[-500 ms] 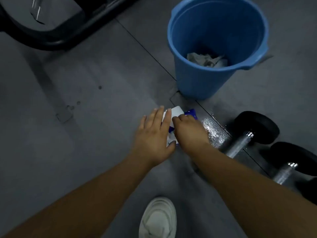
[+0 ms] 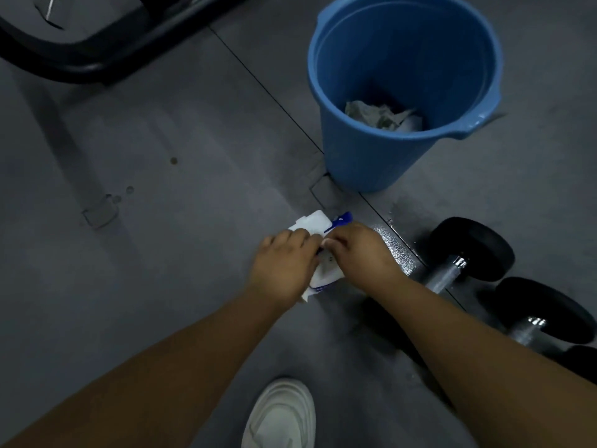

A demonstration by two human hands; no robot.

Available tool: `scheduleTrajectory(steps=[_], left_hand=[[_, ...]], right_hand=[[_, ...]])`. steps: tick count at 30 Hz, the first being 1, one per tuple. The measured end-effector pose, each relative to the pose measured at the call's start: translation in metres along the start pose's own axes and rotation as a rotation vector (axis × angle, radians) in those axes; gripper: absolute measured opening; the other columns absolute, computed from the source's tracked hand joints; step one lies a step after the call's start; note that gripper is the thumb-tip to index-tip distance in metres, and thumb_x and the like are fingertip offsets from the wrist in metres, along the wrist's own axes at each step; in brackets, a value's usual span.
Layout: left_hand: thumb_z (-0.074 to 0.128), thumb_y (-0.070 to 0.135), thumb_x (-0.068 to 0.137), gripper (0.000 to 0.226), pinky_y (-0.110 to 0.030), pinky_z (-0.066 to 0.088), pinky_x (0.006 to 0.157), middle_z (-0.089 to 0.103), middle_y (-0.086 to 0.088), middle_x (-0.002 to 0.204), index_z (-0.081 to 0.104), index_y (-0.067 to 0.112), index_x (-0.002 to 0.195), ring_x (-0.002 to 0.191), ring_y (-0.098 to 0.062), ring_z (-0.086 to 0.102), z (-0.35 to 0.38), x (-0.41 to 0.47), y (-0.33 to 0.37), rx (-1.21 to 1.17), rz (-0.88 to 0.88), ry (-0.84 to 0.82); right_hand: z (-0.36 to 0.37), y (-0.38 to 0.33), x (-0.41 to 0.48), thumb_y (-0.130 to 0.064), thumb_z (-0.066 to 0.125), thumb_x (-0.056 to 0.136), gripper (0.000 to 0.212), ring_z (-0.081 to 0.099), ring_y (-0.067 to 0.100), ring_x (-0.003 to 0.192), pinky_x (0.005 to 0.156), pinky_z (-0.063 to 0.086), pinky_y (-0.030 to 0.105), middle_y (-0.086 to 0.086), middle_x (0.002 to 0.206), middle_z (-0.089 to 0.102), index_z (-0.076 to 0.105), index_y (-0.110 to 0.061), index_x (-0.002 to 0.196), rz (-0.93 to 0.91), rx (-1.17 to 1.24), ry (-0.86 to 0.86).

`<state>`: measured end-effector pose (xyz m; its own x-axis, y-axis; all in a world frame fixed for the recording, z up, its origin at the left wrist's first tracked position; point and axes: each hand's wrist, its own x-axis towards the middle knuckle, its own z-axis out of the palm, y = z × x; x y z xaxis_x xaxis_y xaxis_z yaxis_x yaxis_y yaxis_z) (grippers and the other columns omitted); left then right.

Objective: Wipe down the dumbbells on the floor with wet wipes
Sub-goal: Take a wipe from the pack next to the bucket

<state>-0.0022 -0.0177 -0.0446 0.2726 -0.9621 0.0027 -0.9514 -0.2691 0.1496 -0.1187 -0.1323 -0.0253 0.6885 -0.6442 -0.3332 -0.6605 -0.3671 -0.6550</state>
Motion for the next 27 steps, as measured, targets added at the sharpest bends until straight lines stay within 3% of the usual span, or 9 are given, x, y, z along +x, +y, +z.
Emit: scheduleTrajectory(steps=[4,8,10,13,15,19,22,26,27], left_hand=[[0.061,0.034,0.090,0.016,-0.037,0.045,0.078,0.065,0.001,0.089,0.066,0.019,0.092,0.088,-0.022,0.059,-0.024,0.021,-0.001,-0.162,-0.059,0.012],[0.067,0.016,0.091,0.003,-0.034,0.051,0.070,0.067,-0.002,0.079,0.065,0.017,0.088,0.072,-0.011,0.061,-0.055,0.034,0.018,-0.961,-0.390,-0.202],[0.071,0.012,0.088,0.004,-0.028,0.052,0.068,0.069,-0.002,0.079,0.067,0.013,0.090,0.071,-0.009,0.061,-0.062,0.039,0.031,-1.133,-0.445,-0.205],[0.073,0.016,0.087,0.005,-0.030,0.050,0.067,0.068,-0.003,0.077,0.068,0.017,0.086,0.068,-0.012,0.061,-0.068,0.048,0.052,-1.164,-0.400,-0.240],[0.072,0.020,0.089,0.009,-0.034,0.050,0.068,0.070,-0.011,0.078,0.068,0.018,0.081,0.069,-0.019,0.063,-0.070,0.053,0.065,-1.141,-0.368,-0.244],[0.067,0.027,0.093,0.008,-0.023,0.050,0.068,0.072,0.005,0.076,0.070,0.021,0.089,0.070,-0.004,0.063,-0.079,0.057,0.096,-1.132,-0.272,-0.305],[0.080,0.026,0.081,0.040,-0.016,0.051,0.078,0.067,0.013,0.098,0.059,0.037,0.113,0.089,0.000,0.065,-0.079,0.056,0.118,-1.079,-0.190,-0.335],[0.072,0.021,0.089,0.005,-0.019,0.049,0.065,0.069,-0.006,0.084,0.068,0.018,0.090,0.071,-0.008,0.061,-0.088,0.055,0.148,-1.088,-0.195,-0.262],[0.068,0.025,0.092,0.011,-0.020,0.047,0.064,0.070,-0.008,0.082,0.069,0.015,0.086,0.067,-0.007,0.059,-0.088,0.054,0.153,-1.093,-0.223,-0.265]], right_hand=[[-0.020,-0.004,-0.008,-0.021,0.057,0.091,0.015,0.055,0.013,0.065,0.062,0.044,0.029,-0.003,0.069,0.062,0.065,-0.013,0.082,0.162,0.407,0.083],[-0.042,0.006,-0.018,-0.023,0.065,0.089,0.015,0.052,0.009,0.054,0.057,0.043,0.027,0.000,0.061,0.060,0.065,-0.012,0.079,0.297,0.724,0.144],[-0.053,0.013,-0.025,-0.018,0.069,0.086,0.005,0.058,0.016,0.063,0.063,0.047,0.033,0.004,0.070,0.065,0.067,-0.016,0.083,0.368,0.952,0.120],[-0.072,0.022,-0.037,-0.001,0.066,0.085,0.017,0.065,0.025,0.082,0.079,0.052,0.039,0.013,0.092,0.069,0.064,-0.011,0.099,0.416,1.224,0.067],[-0.085,0.029,-0.046,0.001,0.065,0.086,0.017,0.066,0.023,0.080,0.074,0.055,0.034,0.013,0.090,0.070,0.064,-0.006,0.102,0.405,1.260,0.107],[-0.103,0.045,-0.064,-0.015,0.067,0.089,0.006,0.054,0.009,0.050,0.048,0.042,0.022,-0.002,0.060,0.063,0.068,-0.009,0.088,0.390,1.075,0.266],[-0.111,0.058,-0.076,-0.030,0.071,0.085,0.020,0.057,0.013,0.053,0.055,0.046,0.030,0.000,0.061,0.063,0.068,-0.012,0.079,0.338,0.873,0.306],[-0.123,0.064,-0.097,-0.053,0.070,0.079,0.050,0.067,0.025,0.069,0.070,0.052,0.039,0.011,0.076,0.069,0.067,-0.003,0.084,0.319,0.914,0.289],[-0.126,0.064,-0.102,-0.050,0.072,0.078,0.052,0.067,0.027,0.073,0.071,0.052,0.039,0.015,0.081,0.069,0.066,0.001,0.090,0.316,1.029,0.270]])
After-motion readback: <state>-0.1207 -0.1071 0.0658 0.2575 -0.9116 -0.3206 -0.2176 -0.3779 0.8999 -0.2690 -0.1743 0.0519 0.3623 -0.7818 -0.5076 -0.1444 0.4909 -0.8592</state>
